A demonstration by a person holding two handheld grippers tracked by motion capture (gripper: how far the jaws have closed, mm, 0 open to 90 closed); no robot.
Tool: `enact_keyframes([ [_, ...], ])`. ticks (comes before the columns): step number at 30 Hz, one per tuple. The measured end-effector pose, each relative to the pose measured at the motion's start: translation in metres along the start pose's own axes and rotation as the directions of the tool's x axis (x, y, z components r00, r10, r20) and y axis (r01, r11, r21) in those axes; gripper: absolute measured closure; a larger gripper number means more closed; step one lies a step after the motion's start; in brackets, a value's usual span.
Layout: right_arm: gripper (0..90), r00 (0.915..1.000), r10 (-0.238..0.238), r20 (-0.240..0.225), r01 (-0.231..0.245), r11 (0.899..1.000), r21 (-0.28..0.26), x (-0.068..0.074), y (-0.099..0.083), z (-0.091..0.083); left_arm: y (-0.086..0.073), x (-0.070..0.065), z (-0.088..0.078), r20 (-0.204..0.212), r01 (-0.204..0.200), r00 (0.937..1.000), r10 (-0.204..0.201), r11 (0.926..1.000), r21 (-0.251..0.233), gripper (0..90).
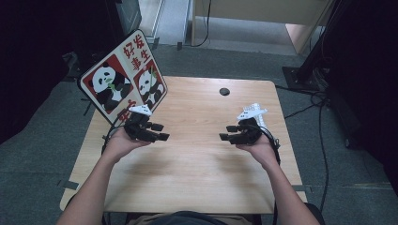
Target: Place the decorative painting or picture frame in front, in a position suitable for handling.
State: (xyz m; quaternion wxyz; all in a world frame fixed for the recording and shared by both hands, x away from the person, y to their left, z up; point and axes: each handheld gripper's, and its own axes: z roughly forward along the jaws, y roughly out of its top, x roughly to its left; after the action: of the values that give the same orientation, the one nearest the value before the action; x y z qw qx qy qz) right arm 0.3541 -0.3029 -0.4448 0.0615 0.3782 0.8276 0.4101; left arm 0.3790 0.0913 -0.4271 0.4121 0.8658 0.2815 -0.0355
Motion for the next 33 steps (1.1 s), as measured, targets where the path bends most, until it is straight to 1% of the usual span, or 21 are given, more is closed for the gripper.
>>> enact_keyframes([
  [3,46.5,1.0,-0.002,0.0,0.002,1.0,-0.001,0.0,0.0,-0.001,-0.001,-0.001,-0.002,-0.004,-0.004,1.0,0.004,1.0,0.005,41.8],
  [8,46.4,1.0,-0.001,0.006,0.001,1.0,-0.012,-0.001,0.0,-0.003,-0.002,-0.002,-0.005,0.007,-0.003,1.0,0.003,0.9999,0.01,41.6],
  [10,46.3,1.0,-0.002,0.007,0.002,1.0,-0.012,-0.001,0.0,-0.004,-0.002,-0.002,-0.006,0.004,-0.006,1.0,0.006,0.9999,0.012,41.6],
  [11,46.2,1.0,-0.001,0.006,0.001,1.0,-0.009,-0.001,0.0,-0.004,-0.002,-0.002,-0.007,0.01,-0.01,0.9999,0.01,0.9998,0.014,41.6],
  [13,46.2,0.9999,-0.013,0.01,0.013,1.0,-0.007,-0.001,0.0,-0.003,-0.003,-0.003,-0.01,0.005,-0.013,0.9999,0.013,0.9999,0.008,41.6],
  [14,46.1,0.9999,-0.012,0.01,0.012,1.0,-0.005,-0.001,0.0,-0.003,-0.003,-0.003,-0.011,0.006,-0.007,1.0,0.007,1.0,0.004,41.6],
  [19,46.0,0.9999,-0.005,0.015,0.005,1.0,-0.005,-0.001,-0.001,-0.005,-0.004,-0.003,-0.019,0.004,-0.005,1.0,0.005,0.9999,-0.01,41.6],
  [23,45.8,0.9998,-0.013,0.016,0.013,1.0,-0.004,0.0,0.0,-0.005,-0.006,-0.003,-0.024,0.008,0.003,1.0,-0.002,1.0,-0.005,41.4],
  [28,45.4,0.9994,-0.03,0.019,0.03,1.0,0.007,0.001,-0.001,-0.003,-0.008,-0.003,-0.031,-0.004,-0.006,1.0,0.006,1.0,0.001,41.3],
  [29,45.4,0.9993,-0.031,0.021,0.03,0.999,0.012,0.001,-0.001,-0.003,-0.009,-0.003,-0.032,0.0,-0.001,1.0,0.001,1.0,-0.002,41.4],
  [31,45.3,0.9992,-0.032,0.026,0.032,0.999,0.015,0.002,-0.001,-0.004,-0.009,-0.004,-0.036,-0.007,-0.012,0.9999,0.012,0.9999,-0.008,41.4],
  [33,45.2,0.9991,-0.034,0.025,0.034,0.999,0.011,0.001,-0.001,-0.005,-0.01,-0.004,-0.039,-0.012,-0.01,0.9999,0.01,0.9999,-0.009,41.4],
])
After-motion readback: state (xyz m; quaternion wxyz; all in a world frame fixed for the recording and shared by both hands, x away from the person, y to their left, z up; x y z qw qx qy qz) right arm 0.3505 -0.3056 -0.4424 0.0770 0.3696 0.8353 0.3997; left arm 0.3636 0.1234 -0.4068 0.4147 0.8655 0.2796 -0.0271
